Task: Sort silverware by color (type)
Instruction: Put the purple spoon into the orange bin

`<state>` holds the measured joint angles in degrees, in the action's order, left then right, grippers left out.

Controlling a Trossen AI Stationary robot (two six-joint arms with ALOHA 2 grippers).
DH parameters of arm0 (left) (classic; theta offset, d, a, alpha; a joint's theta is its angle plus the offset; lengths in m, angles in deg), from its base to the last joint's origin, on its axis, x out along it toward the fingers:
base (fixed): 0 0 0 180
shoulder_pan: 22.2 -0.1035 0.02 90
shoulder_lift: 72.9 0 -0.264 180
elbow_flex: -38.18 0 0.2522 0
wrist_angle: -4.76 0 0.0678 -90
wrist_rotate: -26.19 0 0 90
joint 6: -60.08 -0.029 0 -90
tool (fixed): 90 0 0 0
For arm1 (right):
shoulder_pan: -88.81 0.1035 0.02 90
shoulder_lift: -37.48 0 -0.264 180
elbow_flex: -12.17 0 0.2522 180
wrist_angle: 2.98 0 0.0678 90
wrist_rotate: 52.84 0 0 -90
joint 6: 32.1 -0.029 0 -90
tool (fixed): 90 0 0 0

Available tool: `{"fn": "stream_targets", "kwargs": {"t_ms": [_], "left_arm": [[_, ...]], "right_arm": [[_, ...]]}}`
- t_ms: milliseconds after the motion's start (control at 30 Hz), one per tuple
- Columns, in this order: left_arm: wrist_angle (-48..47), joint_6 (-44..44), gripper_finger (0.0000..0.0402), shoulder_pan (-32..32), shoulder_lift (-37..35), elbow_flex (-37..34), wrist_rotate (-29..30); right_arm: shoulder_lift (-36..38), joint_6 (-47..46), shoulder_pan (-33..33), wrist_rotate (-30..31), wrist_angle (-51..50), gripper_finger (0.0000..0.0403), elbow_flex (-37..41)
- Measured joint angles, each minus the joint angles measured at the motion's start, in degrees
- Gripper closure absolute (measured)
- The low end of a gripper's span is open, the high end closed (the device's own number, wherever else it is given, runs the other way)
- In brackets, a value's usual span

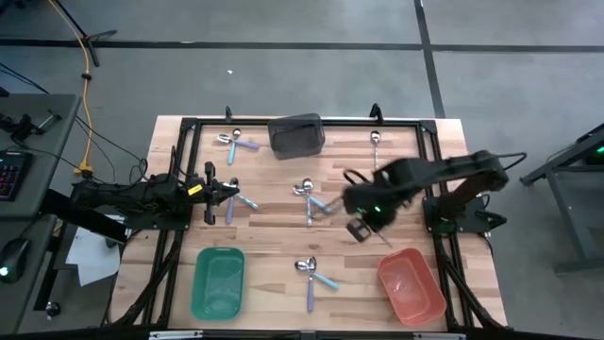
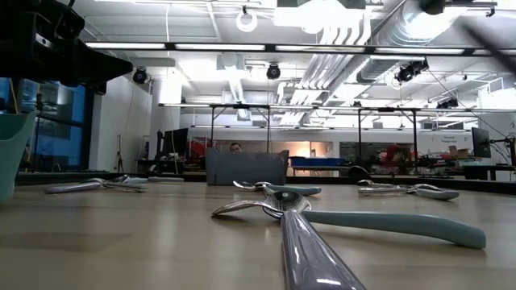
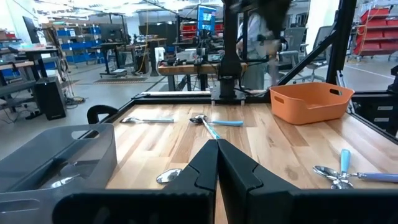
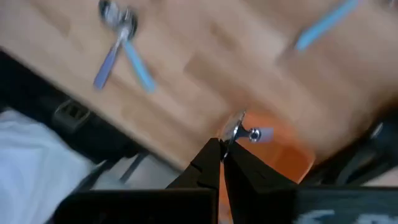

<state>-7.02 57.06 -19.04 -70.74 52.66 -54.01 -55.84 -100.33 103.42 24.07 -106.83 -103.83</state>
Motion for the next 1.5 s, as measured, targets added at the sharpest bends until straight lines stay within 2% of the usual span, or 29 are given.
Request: {"fn": "stream_targets", "kwargs": {"t_ms": [267,400,533,767,1000,1167,1300,1500], "left_arm": [[0.0,2.7,0.0398,0.0,0.0,0.0,0.0],[0.0,3.0,0.0398,0.0,0.0,0.0,0.0],[0.0,3.8,0.0398,0.0,0.0,0.0,0.0],[0.0,6.0,0.0398,0.0,0.0,0.0,0.0],[0.0,6.9,0.0398,0.0,0.0,0.0,0.0],[0.0,6.9,0.0398,0.0,0.1,0.0,0.0],[0.0,5.9,0.0398,0.0,0.4,0.0,0.0],[0.0,5.4,0.0398,-0.1,1.2,0.0,0.0]], "right_arm": [[4.4,-28.5,16.3,-2.0,0.0,0.0403,0.0],[2.9,-33.6,21.3,-1.9,0.0,0.0403,0.0],[0.5,-32.6,22.8,-1.1,0.0,0.0403,0.0],[-3.0,-26.3,22.3,-4.5,0.1,0.0403,0.0],[-4.7,-20.2,21.8,-5.0,0.3,0.0403,0.2],[-4.2,-16.8,21.9,-10.7,8.0,0.0403,11.2],[-2.2,-12.8,22.0,-10.9,16.8,0.0403,20.3],[2.4,-15.1,20.9,-11.0,27.4,0.0403,33.3]]}}
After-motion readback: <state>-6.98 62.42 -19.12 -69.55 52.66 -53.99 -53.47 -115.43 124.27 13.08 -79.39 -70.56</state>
